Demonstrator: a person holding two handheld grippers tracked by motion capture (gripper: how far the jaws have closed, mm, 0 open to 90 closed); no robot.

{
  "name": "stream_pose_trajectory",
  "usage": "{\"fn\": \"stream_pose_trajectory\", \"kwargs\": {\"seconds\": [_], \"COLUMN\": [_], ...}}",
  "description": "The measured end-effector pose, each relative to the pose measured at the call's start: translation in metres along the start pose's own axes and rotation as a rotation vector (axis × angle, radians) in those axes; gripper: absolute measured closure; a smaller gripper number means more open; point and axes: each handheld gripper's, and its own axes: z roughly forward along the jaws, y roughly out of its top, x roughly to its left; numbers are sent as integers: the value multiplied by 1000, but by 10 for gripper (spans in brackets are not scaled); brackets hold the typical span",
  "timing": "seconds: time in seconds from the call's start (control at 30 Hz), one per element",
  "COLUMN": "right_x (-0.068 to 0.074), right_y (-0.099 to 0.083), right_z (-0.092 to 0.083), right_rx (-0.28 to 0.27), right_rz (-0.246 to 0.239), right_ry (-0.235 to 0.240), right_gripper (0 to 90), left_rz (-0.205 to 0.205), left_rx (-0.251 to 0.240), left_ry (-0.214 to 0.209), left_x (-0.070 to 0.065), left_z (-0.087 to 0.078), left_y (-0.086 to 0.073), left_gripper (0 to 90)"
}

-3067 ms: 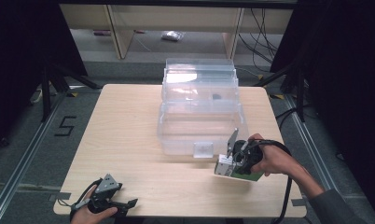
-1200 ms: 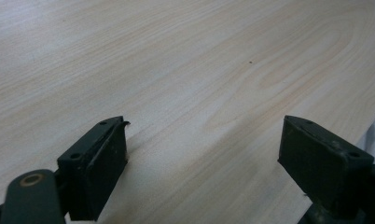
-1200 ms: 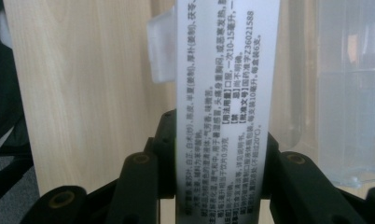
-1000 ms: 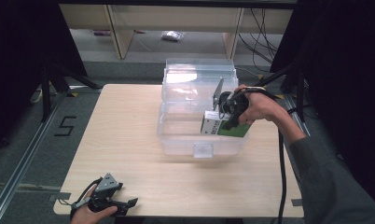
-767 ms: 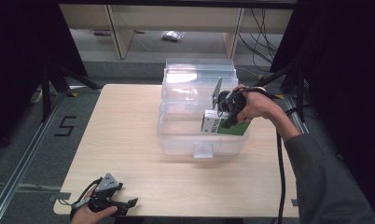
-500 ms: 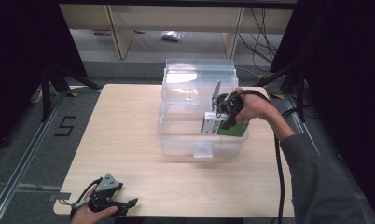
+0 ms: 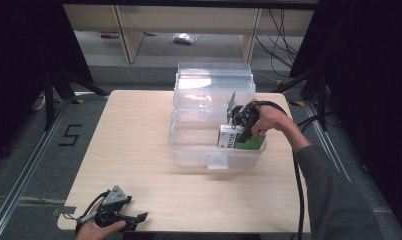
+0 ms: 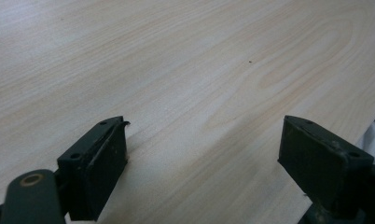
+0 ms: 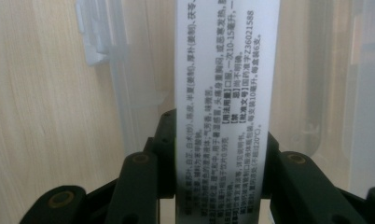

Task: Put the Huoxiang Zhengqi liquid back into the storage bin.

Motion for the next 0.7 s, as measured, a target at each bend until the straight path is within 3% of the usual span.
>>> {"fn": "stream_pose_trajectory", "kwargs": {"seconds": [0.1, 0.13, 0.2, 0.27, 0.37, 0.43, 0.7], "right_x": [-1, -2, -1, -3, -3, -6, -5], "right_y": [-1, -1, -2, -4, -4, -4, -5], "right_z": [5, 7, 11, 18, 21, 24, 37], "right_rx": [4, -2, -14, 5, 17, 6, 29], "right_rz": [-4, -18, 0, -24, 6, -30, -27], "right_ry": [-11, 7, 25, 24, 36, 26, 52], "right_gripper": [645, 644, 644, 644, 643, 642, 639], "left_rz": [3, 2, 5, 6, -2, 5, 2], "left_rx": [2, 2, 4, 6, 0, 2, 3], "left_ry": [0, 0, 1, -1, 0, 0, 0], "left_x": [0, 0, 0, 0, 0, 0, 0], "left_z": [0, 0, 0, 0, 0, 0, 0], "left_y": [0, 0, 0, 0, 0, 0, 0], "left_gripper": [148, 148, 148, 148, 149, 148, 148]}}
